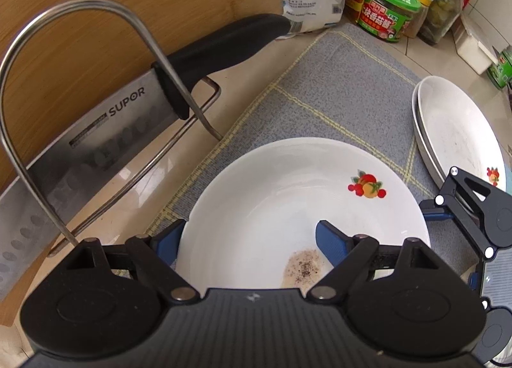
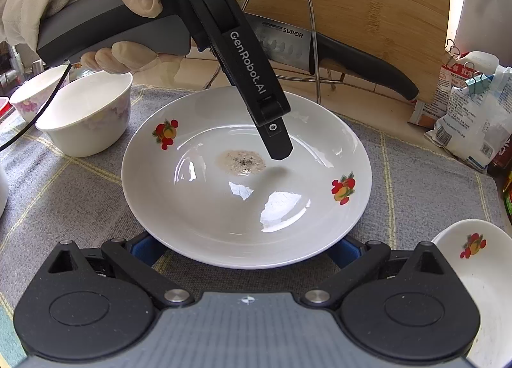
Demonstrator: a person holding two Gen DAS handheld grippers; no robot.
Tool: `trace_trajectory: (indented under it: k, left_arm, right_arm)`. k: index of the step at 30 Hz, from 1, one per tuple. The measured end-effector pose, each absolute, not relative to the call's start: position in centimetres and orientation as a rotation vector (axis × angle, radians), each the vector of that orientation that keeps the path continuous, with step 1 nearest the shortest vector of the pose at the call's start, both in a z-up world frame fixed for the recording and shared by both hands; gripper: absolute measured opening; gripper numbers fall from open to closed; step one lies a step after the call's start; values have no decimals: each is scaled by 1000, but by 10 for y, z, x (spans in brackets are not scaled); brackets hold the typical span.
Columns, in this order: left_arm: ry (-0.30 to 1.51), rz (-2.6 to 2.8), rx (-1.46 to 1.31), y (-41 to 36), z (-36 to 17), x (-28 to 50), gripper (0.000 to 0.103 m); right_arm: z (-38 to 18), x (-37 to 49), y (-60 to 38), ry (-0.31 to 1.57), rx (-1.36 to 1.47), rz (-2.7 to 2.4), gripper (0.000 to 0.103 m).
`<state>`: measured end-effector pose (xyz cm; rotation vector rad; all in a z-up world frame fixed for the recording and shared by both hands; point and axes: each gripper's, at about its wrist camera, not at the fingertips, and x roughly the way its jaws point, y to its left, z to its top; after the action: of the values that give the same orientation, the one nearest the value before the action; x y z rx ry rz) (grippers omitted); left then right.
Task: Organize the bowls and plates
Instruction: 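Carry the stained plate with the left gripper toward the plate stack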
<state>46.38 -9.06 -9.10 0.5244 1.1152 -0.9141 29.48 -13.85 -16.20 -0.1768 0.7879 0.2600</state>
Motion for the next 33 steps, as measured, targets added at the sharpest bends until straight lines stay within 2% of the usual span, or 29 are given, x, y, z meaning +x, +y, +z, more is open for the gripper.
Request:
trace_trajectory:
  k: [14,33]
  left_arm:
    - [1126,-965,615,-97,-93,461,87]
    - [1201,-1025,519,-78,-90,469,87]
  right_arm:
    - [-162,296,-139,793,-178,262,103]
    - [-161,293,-140,797,-212,295,103]
